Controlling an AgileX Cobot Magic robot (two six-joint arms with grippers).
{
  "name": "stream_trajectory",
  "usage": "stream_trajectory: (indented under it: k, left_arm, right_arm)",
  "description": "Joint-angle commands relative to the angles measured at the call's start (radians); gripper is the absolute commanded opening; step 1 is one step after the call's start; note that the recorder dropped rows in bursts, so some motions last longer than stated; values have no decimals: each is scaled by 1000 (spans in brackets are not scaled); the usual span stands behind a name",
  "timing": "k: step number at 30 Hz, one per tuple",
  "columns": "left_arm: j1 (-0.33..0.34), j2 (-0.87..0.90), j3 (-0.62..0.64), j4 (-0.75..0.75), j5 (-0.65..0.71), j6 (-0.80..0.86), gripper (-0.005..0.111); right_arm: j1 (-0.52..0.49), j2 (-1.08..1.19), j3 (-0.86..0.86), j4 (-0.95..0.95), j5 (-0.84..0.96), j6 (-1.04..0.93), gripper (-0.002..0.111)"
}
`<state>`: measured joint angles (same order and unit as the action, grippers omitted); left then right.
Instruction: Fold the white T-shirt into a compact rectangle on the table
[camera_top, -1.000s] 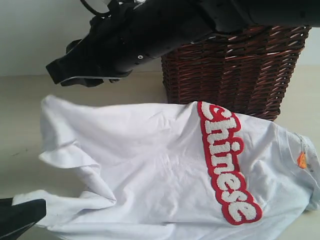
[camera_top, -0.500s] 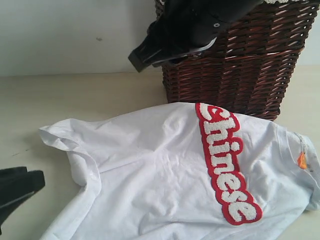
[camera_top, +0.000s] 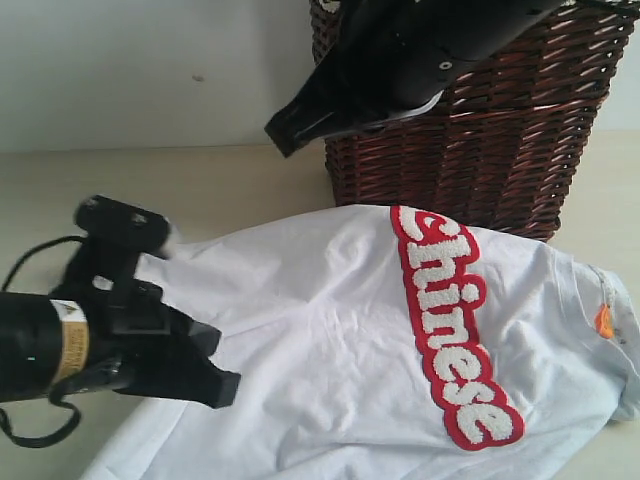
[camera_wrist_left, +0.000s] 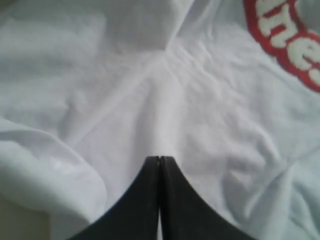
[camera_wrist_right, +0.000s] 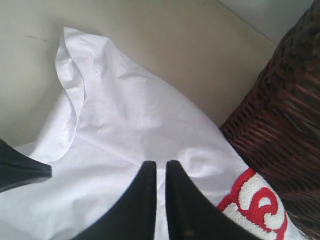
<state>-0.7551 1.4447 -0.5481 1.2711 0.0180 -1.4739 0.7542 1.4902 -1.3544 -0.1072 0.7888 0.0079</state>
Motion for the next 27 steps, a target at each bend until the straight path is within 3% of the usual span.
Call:
stream_trajectory:
  k: [1,5,8,13,17,22,27]
  left_arm:
    - [-2,173,-36,52,-51,6,0]
    - [0,215,-18,35,230,6,0]
    - [15,215,-5,-61,409,93,0]
    - [78,215,-5,-346,512,416,0]
    - [126,196,-10,-363,644,419,0]
    - [139,68,-10,-375,557,402,0]
    - [111,-65,-8,-645,95,638,0]
  right_arm:
    - [0,-39,18,-61,10,-3,7]
    - [-2,-65,52,-127,1,56,7]
    - [-2,-69,67,-139,-23,71,7]
    - [-2,-69,73,-139,-35,71,7]
    - [-2,-69,73,-139,-35,71,7]
    - [-2,-69,73,-139,-35,71,7]
    - [-2,-69,73,-139,-46,72,7]
